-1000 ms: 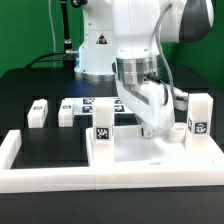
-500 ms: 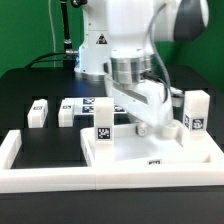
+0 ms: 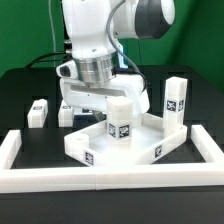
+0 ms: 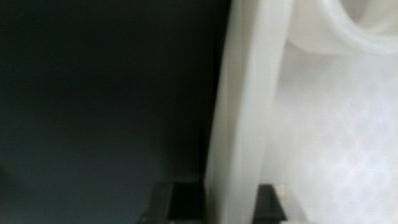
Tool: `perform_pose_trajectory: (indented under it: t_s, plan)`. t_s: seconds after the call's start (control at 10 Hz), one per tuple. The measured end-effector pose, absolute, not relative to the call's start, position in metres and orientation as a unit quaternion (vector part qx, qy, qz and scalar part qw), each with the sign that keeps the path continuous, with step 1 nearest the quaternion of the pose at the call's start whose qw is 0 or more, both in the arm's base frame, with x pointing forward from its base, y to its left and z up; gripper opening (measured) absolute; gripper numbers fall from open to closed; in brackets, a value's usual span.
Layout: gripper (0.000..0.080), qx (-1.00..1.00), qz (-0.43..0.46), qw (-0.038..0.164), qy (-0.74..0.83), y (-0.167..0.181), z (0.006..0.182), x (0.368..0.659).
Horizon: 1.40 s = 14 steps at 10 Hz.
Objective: Assemble desk
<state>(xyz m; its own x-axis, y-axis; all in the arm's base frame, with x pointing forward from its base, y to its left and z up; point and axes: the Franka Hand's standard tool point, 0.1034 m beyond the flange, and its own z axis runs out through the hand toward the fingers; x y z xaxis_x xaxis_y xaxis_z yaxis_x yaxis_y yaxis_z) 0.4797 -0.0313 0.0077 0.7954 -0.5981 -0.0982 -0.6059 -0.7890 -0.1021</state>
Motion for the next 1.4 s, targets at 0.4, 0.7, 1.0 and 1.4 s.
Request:
perform_pose_trajectory:
  t_s: [0.4,0.7,1.0,1.4]
  plan:
    - [0.0078,-0.994,0.025,0.058,0.089,-0.035,0.018,0.506]
    - [0.0077,-0.998,0.02,0.058,-0.022,-0.044,0.016,0.511]
    - [0.0077,-0.988,0.02,0.05,-0.144,-0.046,0.014,0.529]
    - [0.0077,-0.933,0.005,0.03,-0.36,-0.051,0.019,0.573]
